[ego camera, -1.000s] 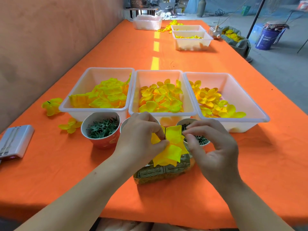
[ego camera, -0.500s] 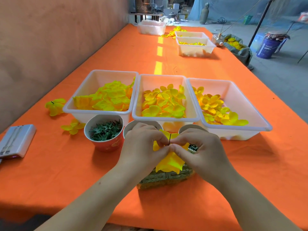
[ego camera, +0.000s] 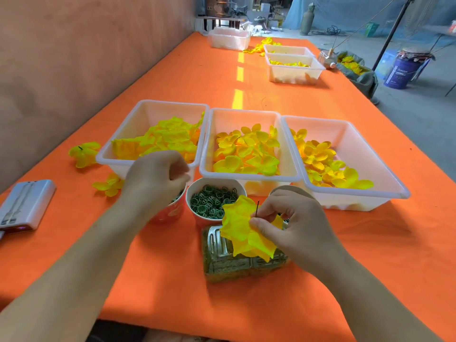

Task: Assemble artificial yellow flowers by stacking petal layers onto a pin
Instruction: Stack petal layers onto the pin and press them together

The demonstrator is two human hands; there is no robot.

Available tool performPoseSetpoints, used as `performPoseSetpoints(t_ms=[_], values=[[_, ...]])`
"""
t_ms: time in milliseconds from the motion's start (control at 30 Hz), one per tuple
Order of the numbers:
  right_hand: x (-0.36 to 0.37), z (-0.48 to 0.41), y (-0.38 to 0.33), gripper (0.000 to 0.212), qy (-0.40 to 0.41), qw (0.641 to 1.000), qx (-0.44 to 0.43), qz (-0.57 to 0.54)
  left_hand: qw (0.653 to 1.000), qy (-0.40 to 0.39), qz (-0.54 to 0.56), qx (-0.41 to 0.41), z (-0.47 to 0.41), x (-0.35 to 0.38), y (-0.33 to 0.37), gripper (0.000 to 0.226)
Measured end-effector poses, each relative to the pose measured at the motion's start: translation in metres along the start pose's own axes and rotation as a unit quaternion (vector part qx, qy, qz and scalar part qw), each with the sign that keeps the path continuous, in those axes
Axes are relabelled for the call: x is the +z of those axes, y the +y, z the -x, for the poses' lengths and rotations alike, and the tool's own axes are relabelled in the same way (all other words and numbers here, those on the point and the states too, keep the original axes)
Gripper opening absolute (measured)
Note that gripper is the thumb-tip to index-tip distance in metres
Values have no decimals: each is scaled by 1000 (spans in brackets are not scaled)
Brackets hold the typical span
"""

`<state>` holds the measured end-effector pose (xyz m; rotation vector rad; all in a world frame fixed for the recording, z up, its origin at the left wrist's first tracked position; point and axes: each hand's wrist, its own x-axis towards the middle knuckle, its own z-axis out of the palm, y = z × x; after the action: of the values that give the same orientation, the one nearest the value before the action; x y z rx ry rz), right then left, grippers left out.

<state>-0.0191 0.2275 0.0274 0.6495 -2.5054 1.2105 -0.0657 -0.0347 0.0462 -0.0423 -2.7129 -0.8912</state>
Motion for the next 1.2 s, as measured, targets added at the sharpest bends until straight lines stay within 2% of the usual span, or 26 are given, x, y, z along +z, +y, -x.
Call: performPoseSetpoints(t_ms=[33,100,167,233,433,600,800,900,1033,1200], values=[[0,0,-1,31,2,1000,1,1,997,5,-75,-25,-10,1,-15,6],[0,1,-2,30,2,1000,4,-4,986,-34,-151,-61,-24,5,-37,7],[0,1,-3,31,3,1000,5,-8,972,-78,-212,-64,-30,13,-48,18],[0,1,-3,29,1,1000,7,-5,964,-88,-247,-51,-32,22,-51,21],[0,2,-5,31,10,1000,2,1,988,-33,-141,-61,-30,24,-49,4],[0,2,-6,35,11,1000,6,8,995,-16,-33,-88,-28,10,-51,8],[1,2,-6,35,14,1000,7,4,998,32,-23,-53,-24,5,-51,25],[1,3,-7,33,14,1000,11,-1,997,49,-62,-9,-22,9,-53,28],[1,4,-7,30,11,1000,17,-2,991,37,-121,37,-22,14,-60,24],[1,4,-7,29,13,1000,17,0,990,77,-114,29,-19,11,-66,7]])
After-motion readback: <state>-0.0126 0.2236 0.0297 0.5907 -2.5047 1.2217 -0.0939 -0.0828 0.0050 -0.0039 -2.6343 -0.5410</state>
